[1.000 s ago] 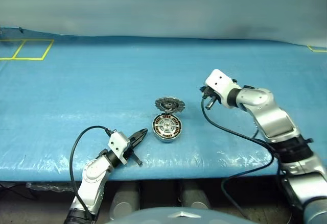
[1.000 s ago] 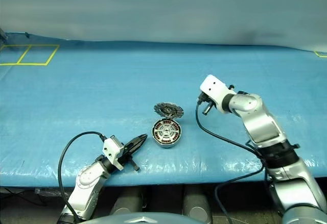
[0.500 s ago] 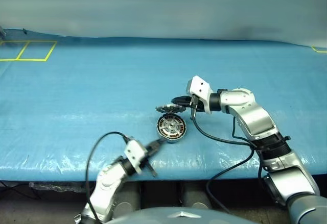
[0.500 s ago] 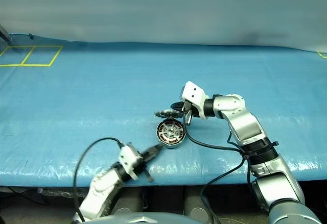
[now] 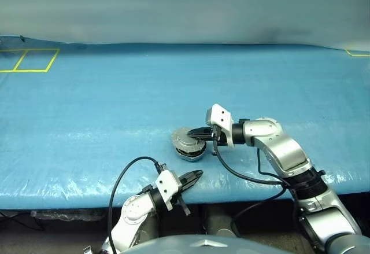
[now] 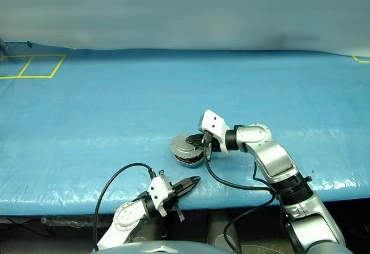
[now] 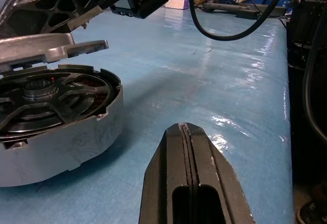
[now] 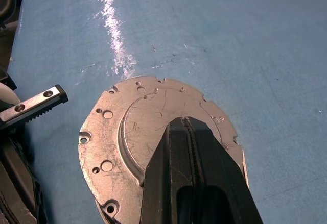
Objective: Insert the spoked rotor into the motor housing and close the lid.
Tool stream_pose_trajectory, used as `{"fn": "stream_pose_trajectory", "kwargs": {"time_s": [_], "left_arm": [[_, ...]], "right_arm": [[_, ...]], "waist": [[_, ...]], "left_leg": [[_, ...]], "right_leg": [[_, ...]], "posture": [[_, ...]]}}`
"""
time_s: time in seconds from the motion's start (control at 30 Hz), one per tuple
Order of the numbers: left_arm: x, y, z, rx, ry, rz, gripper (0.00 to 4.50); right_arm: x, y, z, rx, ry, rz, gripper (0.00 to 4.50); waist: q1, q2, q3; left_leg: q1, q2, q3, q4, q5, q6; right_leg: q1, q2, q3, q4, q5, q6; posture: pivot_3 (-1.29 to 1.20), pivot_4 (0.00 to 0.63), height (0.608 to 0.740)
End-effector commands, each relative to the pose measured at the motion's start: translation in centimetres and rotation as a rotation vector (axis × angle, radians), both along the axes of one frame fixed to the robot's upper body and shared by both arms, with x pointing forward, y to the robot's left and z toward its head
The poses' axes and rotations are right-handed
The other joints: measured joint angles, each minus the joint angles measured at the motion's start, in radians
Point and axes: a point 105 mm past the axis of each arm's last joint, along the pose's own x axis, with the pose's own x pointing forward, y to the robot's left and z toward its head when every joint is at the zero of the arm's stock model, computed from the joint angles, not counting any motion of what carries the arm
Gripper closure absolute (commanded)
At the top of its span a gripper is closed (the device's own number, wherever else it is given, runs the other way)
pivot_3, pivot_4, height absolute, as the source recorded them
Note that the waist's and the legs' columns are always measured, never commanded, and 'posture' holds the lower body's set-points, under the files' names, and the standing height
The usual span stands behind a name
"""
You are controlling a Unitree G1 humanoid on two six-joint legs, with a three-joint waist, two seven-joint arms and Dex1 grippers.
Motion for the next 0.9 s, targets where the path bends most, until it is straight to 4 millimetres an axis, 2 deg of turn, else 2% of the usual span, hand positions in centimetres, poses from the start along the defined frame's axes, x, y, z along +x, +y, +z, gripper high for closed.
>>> {"fn": "stream_pose_trajectory", "kwargs": {"time_s": [0.03, 0.3, 0.5, 0.67, 0.9], "left_arm": [[0.0, 1.2, -0.8, 0.038, 0.019, 0.036, 4.5], [0.4, 3.5, -0.7, 0.07, -0.022, 0.166, 4.5], [0.8, 3.6, -0.7, 0.049, -0.028, 0.223, 4.5], [0.9, 3.7, -0.7, 0.039, -0.027, 0.231, 4.5], [0.8, 4.0, -0.7, 0.036, -0.02, 0.241, 4.5]], "right_arm": [[0.2, 0.5, 2.2, 0.037, -0.084, 0.019, 4.48], [1.3, 1.3, 4.0, 0.077, -0.169, 0.0, 4.48], [1.1, 2.3, 3.7, 0.087, -0.158, 0.038, 4.48], [0.3, 3.0, 2.2, 0.083, -0.085, 0.075, 4.48], [-1.5, 2.2, -0.6, 0.038, 0.038, 0.093, 4.48]], "waist": [[0.0, 0.0, 0.0], [-0.002, 0.0, 0.0], [-0.002, 0.0, 0.0], [-0.001, 0.0, 0.0], [0.001, 0.0, -0.001]], "left_leg": [[0.0, 0.0, 0.0, 0.0, 0.0, 0.0], [0.0, 0.0, 0.0, 0.0, 0.0, 0.0], [0.0, 0.0, 0.0, 0.0, 0.0, 0.0], [0.0, 0.0, 0.0, 0.0, 0.0, 0.0], [0.0, 0.0, 0.0, 0.0, 0.0, 0.0]], "right_leg": [[0.0, 0.0, 0.0, 0.0, 0.0, 0.0], [0.0, 0.0, 0.0, 0.0, 0.0, 0.0], [0.0, 0.0, 0.0, 0.0, 0.0, 0.0], [0.0, 0.0, 0.0, 0.0, 0.0, 0.0], [0.0, 0.0, 0.0, 0.0, 0.0, 0.0]], "posture": [[0.0, 0.15, 0.74], [0.0, 0.15, 0.74], [0.0, 0.15, 0.74], [0.0, 0.15, 0.74], [0.0, 0.15, 0.74]]}}
